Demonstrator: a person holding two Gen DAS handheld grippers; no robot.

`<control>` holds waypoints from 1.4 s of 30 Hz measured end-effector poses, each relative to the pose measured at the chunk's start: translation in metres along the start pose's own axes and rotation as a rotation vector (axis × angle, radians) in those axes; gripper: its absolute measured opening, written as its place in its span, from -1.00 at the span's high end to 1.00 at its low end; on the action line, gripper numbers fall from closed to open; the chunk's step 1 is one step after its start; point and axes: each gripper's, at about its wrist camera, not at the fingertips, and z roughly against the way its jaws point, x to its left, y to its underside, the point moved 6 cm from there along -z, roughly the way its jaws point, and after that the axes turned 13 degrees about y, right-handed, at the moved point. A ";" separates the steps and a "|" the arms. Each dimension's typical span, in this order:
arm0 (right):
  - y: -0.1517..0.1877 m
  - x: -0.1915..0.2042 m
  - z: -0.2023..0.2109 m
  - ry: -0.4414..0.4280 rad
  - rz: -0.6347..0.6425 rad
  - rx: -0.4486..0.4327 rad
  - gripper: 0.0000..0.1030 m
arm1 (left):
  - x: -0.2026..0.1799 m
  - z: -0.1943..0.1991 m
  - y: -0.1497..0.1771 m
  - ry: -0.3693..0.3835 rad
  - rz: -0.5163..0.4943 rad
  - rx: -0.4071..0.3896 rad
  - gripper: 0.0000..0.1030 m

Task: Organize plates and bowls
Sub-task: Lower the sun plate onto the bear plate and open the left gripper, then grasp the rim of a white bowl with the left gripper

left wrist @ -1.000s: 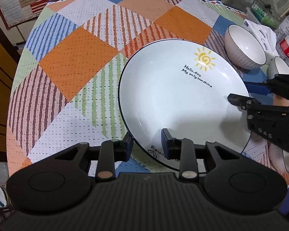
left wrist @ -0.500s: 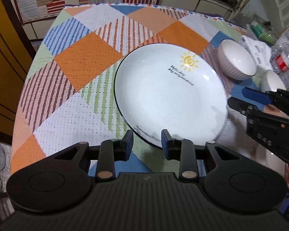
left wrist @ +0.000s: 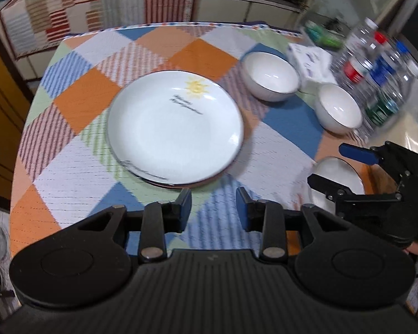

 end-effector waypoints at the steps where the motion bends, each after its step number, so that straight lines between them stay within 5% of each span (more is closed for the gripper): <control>1: 0.004 -0.004 0.002 0.007 -0.001 0.012 -0.38 | -0.007 -0.002 0.001 0.009 -0.010 0.003 0.18; 6: 0.022 -0.024 0.014 0.031 0.033 0.024 -0.54 | -0.033 -0.025 0.011 0.064 -0.053 0.027 0.13; 8: 0.029 -0.028 0.018 0.038 0.056 0.009 -0.89 | -0.040 -0.035 0.013 0.085 -0.045 0.019 0.11; 18: 0.061 -0.038 0.024 -0.007 0.101 0.016 -0.90 | -0.063 -0.073 0.026 0.214 0.030 -0.026 -0.10; 25: 0.087 -0.049 0.022 0.014 0.097 0.060 -0.92 | -0.076 -0.099 0.042 0.223 -0.032 0.036 -0.10; 29: 0.093 -0.056 0.020 -0.047 0.040 0.078 -0.93 | -0.075 -0.110 0.044 0.227 -0.013 0.044 -0.10; 34: 0.101 -0.048 0.019 -0.082 0.074 0.077 -0.93 | -0.076 -0.117 0.039 0.250 -0.018 0.035 0.07; 36: 0.102 -0.045 0.010 -0.073 0.083 0.073 -0.94 | -0.078 -0.124 0.039 0.279 -0.026 0.051 0.48; 38: 0.102 -0.042 0.001 -0.088 0.074 0.081 -0.97 | -0.079 -0.131 0.040 0.273 -0.029 0.080 0.60; 42: 0.102 -0.036 -0.011 -0.079 0.084 0.051 -1.00 | -0.078 -0.129 0.039 0.256 -0.052 0.067 0.62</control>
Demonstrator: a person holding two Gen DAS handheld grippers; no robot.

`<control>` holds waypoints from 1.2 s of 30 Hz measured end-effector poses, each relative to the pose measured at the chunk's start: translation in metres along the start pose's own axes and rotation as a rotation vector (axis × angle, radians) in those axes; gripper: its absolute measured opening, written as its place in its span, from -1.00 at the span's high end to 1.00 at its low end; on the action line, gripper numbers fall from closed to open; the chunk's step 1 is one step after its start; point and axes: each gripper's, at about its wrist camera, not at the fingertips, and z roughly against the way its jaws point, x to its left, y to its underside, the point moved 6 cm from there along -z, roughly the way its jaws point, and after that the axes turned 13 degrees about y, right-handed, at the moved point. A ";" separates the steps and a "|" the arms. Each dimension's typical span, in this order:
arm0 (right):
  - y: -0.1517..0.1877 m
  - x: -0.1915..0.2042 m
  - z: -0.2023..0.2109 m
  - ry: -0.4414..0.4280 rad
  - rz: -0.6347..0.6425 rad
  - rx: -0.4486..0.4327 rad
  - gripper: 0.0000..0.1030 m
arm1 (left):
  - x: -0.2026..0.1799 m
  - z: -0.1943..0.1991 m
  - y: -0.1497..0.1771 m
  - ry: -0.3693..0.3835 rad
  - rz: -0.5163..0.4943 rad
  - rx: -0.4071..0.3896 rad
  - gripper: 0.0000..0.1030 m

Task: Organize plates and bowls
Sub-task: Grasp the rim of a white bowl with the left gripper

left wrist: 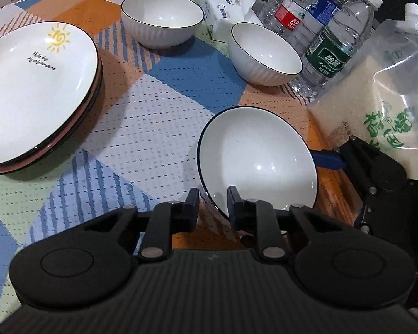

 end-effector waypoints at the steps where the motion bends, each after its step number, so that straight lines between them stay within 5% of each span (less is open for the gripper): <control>1: 0.000 0.000 -0.001 -0.002 0.002 -0.010 -1.00 | 0.001 0.000 -0.001 0.002 0.007 0.002 0.62; 16: -0.019 0.030 0.010 -0.048 0.031 -0.079 -1.00 | 0.014 0.046 0.005 -0.069 0.005 0.037 0.63; 26: -0.055 0.086 0.015 -0.154 0.081 -0.128 -1.00 | 0.060 0.108 0.021 -0.148 0.082 0.040 0.63; 36: -0.062 0.134 0.000 -0.228 0.074 -0.112 -1.00 | 0.091 0.117 0.042 -0.218 0.121 0.076 0.57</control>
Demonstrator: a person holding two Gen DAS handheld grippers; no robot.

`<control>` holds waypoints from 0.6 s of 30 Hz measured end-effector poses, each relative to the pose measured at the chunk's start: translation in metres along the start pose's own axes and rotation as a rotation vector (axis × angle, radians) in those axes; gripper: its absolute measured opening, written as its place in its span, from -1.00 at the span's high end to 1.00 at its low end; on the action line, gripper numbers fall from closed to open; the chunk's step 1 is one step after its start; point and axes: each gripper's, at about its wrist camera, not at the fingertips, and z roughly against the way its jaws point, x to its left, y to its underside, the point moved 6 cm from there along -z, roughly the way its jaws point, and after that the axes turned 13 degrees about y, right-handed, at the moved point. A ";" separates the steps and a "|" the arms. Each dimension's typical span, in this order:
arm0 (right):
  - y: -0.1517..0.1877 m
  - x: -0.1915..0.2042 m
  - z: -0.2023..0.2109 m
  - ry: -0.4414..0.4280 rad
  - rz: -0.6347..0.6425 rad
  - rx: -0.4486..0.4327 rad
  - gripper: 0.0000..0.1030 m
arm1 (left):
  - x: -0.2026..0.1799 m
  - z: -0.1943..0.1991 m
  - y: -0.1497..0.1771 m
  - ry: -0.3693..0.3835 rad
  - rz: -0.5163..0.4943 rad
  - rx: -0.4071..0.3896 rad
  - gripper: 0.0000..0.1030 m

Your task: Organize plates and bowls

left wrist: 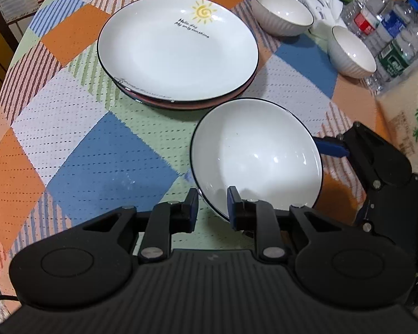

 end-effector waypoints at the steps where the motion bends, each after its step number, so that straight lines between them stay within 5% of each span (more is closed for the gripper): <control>1: 0.000 0.002 -0.001 -0.004 0.003 -0.001 -1.00 | 0.001 -0.002 0.001 -0.007 -0.010 -0.002 0.57; 18: 0.005 0.010 -0.012 -0.010 0.078 0.066 -0.99 | 0.015 -0.011 0.015 0.006 0.032 -0.010 0.56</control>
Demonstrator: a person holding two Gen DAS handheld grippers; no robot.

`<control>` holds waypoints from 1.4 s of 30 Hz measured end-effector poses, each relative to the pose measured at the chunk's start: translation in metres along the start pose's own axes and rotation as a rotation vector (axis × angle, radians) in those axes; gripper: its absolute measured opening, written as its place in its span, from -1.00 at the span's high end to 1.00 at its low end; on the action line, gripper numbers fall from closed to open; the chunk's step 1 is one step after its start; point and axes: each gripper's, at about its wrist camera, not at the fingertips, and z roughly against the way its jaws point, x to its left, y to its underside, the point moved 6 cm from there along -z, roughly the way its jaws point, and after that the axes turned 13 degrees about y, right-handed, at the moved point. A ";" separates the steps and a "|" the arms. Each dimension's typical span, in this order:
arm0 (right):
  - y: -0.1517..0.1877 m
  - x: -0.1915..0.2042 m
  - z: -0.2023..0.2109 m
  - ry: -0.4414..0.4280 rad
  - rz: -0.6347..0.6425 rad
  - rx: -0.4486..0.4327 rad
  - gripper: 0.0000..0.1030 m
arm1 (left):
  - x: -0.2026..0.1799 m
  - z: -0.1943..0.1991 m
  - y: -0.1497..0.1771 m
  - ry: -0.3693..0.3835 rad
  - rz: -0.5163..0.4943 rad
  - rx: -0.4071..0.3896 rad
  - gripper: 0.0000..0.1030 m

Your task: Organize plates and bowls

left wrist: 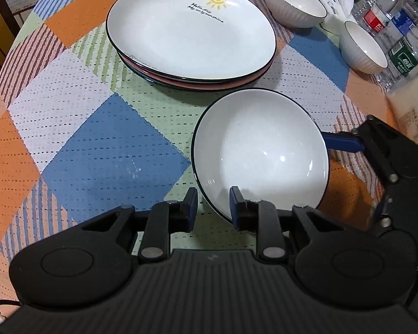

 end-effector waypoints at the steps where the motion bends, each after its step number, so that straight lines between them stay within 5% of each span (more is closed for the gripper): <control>1: 0.001 -0.002 0.004 0.004 -0.008 0.002 -1.00 | -0.002 0.002 0.000 0.004 -0.006 -0.009 0.55; 11: 0.008 -0.055 0.051 0.049 -0.180 -0.075 -1.00 | -0.015 0.035 -0.012 0.037 -0.069 -0.030 0.50; 19: -0.001 -0.107 0.063 0.176 -0.285 -0.186 -1.00 | -0.030 0.050 -0.042 0.066 -0.070 -0.071 0.48; 28: -0.027 -0.141 0.039 0.425 -0.287 -0.276 -1.00 | -0.059 0.034 -0.109 0.045 -0.151 -0.179 0.33; 33: -0.045 -0.156 0.012 0.522 -0.196 -0.239 -1.00 | -0.070 0.012 -0.143 0.034 -0.208 -0.211 0.33; 38: -0.056 -0.185 -0.017 0.490 -0.208 -0.151 -1.00 | -0.071 -0.016 -0.182 0.051 -0.180 -0.230 0.19; 42: -0.059 -0.205 -0.044 0.477 -0.180 -0.062 -1.00 | -0.066 -0.040 -0.206 -0.008 -0.201 -0.285 0.15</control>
